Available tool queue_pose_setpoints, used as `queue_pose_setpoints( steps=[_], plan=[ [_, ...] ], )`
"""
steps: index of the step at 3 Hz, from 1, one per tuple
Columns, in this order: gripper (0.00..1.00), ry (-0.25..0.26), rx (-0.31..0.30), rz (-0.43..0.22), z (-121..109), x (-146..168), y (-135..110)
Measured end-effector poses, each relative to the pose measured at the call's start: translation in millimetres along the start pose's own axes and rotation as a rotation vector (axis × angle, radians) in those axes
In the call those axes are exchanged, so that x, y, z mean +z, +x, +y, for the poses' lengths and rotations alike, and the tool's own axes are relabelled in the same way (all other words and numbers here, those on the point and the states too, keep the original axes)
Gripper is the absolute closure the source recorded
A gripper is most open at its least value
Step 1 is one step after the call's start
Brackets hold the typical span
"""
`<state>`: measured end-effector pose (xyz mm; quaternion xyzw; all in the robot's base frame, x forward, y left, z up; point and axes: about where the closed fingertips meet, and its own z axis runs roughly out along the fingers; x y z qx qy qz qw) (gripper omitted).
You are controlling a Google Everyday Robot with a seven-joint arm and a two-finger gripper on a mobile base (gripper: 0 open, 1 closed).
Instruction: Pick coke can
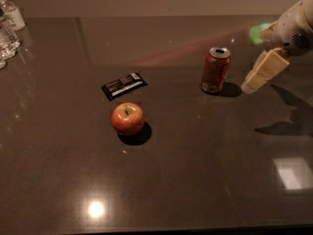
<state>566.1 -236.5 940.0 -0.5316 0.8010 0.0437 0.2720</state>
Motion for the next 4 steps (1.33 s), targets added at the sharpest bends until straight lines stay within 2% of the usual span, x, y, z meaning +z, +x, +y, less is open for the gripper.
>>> queue_pose_setpoints(
  steps=[2, 4],
  plan=[
    [0.0, -0.025, 0.071, -0.042, -28, 42, -6],
    [0.0, -0.062, 0.09, -0.075, -32, 72, -20]
  ],
)
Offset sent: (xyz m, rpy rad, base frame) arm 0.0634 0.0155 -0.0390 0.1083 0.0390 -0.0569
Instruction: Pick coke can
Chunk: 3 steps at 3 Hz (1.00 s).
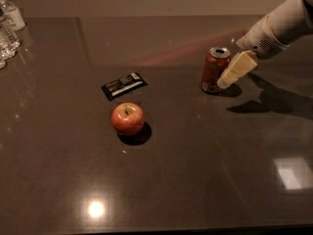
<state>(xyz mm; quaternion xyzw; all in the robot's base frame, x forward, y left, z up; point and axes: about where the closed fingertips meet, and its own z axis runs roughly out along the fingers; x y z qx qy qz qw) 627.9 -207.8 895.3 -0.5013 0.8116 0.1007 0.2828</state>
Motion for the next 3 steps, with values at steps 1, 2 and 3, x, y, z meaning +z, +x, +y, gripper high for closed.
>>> queue_pose_setpoints(
  steps=[1, 2, 3],
  plan=[
    [0.0, -0.021, -0.003, -0.019, 3, 9, -8],
    [0.0, -0.029, -0.006, -0.035, 6, 14, -16],
    [0.17, -0.034, 0.0, -0.042, 10, 17, -20]
  ],
)
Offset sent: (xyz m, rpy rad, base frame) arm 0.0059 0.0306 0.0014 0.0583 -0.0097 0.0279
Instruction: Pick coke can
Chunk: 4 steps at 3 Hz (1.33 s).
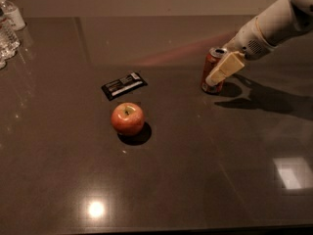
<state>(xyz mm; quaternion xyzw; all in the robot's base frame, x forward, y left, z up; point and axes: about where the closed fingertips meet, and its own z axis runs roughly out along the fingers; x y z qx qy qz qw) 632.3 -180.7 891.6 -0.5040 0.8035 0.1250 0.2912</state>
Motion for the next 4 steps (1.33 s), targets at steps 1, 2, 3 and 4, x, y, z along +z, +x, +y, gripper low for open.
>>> queue_pose_setpoints(
  steps=[1, 2, 3, 4],
  plan=[
    [0.41, 0.0, 0.009, -0.007, 2, -3, -2],
    [0.64, -0.001, 0.013, -0.015, 7, -13, -7],
    [0.87, -0.007, -0.003, -0.037, 19, -31, -23],
    [1.0, -0.007, -0.046, -0.066, 33, -59, -49]
  ],
)
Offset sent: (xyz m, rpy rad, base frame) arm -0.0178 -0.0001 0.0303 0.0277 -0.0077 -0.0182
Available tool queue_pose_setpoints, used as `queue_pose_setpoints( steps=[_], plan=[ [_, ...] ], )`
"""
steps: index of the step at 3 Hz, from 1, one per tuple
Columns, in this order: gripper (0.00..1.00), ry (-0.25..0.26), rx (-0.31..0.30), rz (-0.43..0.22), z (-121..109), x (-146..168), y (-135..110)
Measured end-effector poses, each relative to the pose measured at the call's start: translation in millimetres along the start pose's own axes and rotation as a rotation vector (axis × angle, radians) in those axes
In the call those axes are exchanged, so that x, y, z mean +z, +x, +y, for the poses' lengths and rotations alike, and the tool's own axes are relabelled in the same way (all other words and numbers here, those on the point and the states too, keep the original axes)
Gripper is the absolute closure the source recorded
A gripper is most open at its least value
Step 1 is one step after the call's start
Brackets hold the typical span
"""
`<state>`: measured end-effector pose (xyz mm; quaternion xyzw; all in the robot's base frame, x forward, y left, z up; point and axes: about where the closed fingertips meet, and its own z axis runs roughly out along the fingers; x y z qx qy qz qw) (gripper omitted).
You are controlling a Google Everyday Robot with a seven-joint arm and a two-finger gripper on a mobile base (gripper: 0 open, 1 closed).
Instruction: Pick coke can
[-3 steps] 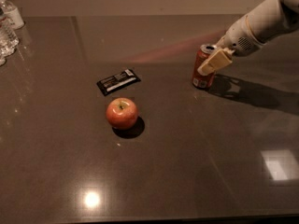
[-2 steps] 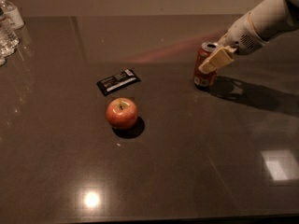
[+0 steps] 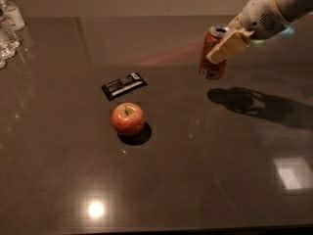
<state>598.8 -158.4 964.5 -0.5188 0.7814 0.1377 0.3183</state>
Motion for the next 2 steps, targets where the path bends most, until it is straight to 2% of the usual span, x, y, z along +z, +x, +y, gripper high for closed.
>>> queue_pose_setpoints(
  steps=[1, 2],
  plan=[
    [1.0, 0.008, -0.085, -0.014, 15.6, -41.3, -41.3],
    [1.0, 0.008, -0.086, -0.014, 15.6, -41.2, -41.3]
  ],
)
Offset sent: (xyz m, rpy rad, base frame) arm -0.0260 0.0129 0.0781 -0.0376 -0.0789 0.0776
